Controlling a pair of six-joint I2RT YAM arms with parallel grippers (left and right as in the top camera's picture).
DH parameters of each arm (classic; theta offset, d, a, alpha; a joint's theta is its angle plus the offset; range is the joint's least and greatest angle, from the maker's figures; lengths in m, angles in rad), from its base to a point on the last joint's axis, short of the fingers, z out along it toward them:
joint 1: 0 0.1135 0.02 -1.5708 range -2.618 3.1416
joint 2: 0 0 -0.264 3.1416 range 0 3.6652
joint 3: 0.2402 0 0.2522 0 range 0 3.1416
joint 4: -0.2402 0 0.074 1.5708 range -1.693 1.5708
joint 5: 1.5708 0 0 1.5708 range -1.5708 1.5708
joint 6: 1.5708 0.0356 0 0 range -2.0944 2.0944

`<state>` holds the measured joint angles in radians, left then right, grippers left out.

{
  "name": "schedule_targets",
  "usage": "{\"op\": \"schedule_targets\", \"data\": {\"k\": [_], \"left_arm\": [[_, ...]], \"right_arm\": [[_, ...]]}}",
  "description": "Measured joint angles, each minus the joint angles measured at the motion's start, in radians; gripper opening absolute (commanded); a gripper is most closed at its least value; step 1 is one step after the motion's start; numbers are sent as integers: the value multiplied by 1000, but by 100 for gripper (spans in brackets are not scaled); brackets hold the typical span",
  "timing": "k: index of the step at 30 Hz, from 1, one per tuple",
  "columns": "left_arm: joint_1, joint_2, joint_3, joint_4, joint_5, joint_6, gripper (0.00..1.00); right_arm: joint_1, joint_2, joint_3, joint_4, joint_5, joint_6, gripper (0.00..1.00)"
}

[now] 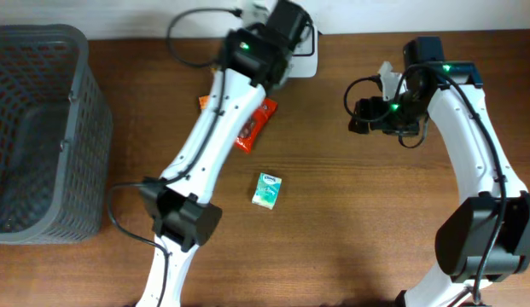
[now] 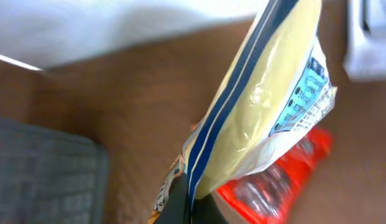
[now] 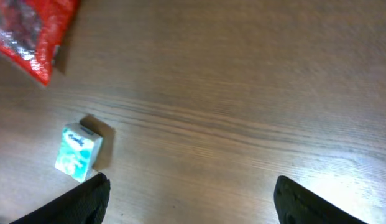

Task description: Scan the item barcode

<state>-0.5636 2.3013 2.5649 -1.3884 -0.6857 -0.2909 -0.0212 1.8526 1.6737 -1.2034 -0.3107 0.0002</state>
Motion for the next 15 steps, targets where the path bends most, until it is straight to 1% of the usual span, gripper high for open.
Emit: {"op": "schedule_targets", "data": {"k": [3, 7, 9, 11, 15], "left_arm": [[-31, 23, -144, 5, 71, -12, 0], [-71, 76, -333, 59, 91, -27, 0], [-95, 96, -359, 69, 72, -27, 0], [-126, 99, -357, 71, 10, -28, 0], [-162, 99, -270, 43, -144, -27, 0]], "right_arm": [[-35, 0, 0, -23, 12, 13, 88], [-70, 0, 0, -42, 18, 22, 89], [-77, 0, 0, -45, 20, 23, 89], [-77, 0, 0, -45, 22, 23, 88], [-77, 0, 0, -50, 23, 23, 89]]}}
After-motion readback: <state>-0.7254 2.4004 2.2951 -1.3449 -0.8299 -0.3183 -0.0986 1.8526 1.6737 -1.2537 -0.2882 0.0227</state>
